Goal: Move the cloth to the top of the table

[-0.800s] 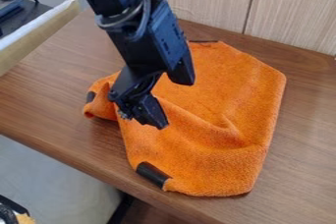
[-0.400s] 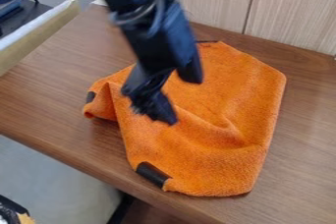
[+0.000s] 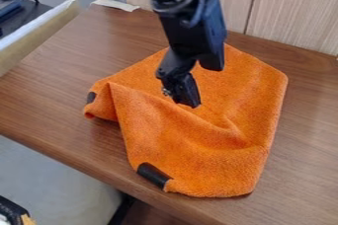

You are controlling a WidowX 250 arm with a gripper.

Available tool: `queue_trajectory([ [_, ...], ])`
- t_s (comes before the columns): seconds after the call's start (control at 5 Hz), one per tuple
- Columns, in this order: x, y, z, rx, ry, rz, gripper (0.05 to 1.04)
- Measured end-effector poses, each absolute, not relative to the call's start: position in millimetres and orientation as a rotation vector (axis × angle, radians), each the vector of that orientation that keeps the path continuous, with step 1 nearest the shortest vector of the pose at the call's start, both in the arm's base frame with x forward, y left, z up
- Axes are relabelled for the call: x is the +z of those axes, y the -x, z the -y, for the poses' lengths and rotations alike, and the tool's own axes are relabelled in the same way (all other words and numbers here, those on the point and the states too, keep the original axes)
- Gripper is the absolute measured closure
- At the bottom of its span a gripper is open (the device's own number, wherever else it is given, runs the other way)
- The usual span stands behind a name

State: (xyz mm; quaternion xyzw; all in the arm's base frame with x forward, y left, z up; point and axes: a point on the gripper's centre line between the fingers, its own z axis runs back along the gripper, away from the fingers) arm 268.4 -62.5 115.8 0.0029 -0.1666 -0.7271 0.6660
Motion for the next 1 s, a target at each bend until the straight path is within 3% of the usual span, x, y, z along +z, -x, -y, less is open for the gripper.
queue_trajectory([
  [0.2,95,-283,55,-1.651,-0.071,0.337,0.083],
  [0.6,49,-294,45,-1.672,-0.099,0.286,0.083],
  [0.8,29,-297,39,-1.666,-0.073,0.249,0.083],
  [1.0,28,-299,36,-1.659,-0.072,0.243,0.083],
])
